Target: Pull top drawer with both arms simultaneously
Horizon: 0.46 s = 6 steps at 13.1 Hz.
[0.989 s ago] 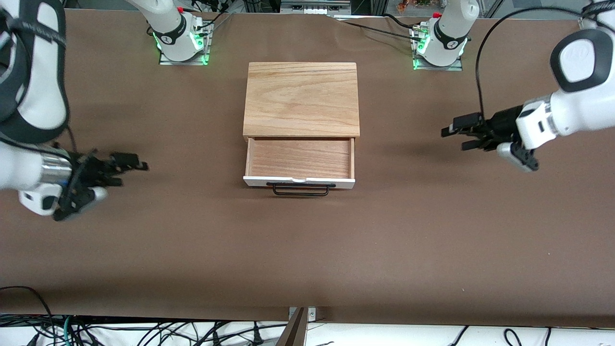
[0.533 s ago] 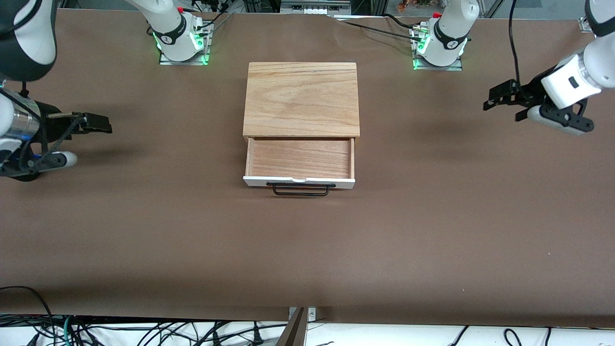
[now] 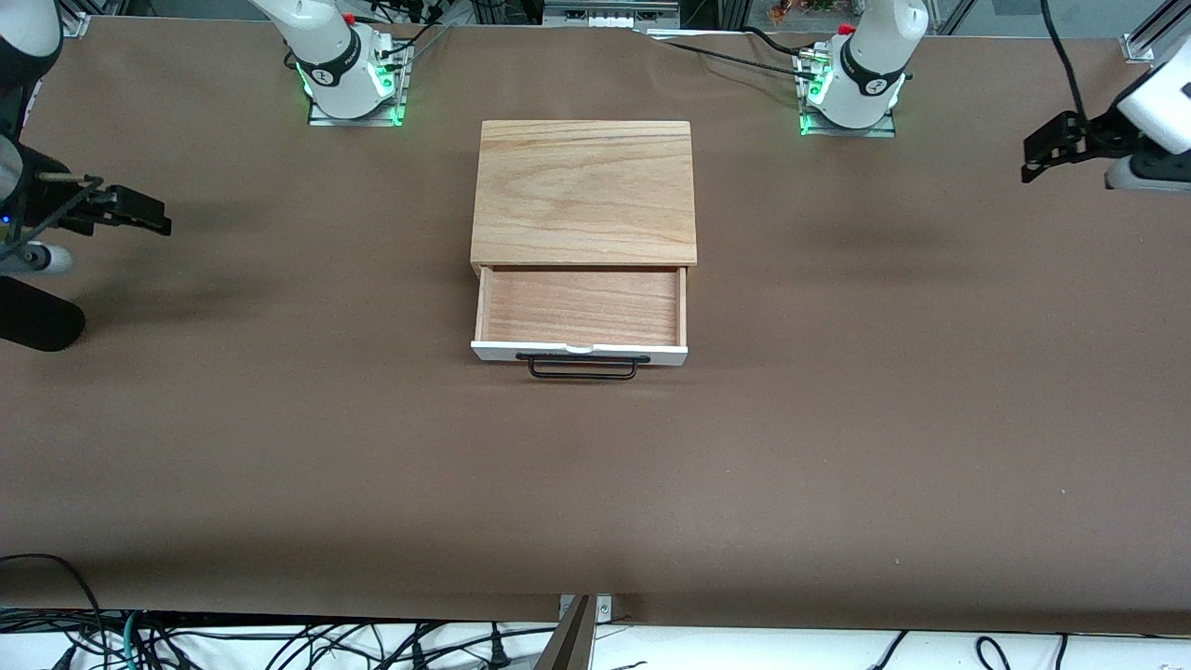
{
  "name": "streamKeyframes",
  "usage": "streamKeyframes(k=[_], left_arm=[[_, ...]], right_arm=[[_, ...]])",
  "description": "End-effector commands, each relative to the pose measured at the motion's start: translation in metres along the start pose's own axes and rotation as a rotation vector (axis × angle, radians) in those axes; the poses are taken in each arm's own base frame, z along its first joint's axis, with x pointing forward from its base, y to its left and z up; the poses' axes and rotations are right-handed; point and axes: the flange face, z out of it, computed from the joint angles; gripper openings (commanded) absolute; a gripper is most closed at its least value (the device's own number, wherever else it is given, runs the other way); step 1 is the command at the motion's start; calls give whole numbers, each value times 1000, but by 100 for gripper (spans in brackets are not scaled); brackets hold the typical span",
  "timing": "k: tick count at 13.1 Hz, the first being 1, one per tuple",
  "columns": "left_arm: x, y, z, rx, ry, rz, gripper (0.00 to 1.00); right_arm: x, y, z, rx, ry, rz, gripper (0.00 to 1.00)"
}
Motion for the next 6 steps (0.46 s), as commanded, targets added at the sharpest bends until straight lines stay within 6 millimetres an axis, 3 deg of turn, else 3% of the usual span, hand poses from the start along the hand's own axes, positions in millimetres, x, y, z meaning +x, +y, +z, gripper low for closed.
streamKeyframes(k=[1,6], left_arm=[[-2,-2,-4,21,-20,-22,100],[2,13,-1,5,-26,-102,100]], right_arm=[[-28,3,-10,-15,49,34,100],[-27,3,-8,-13,41,34,100]])
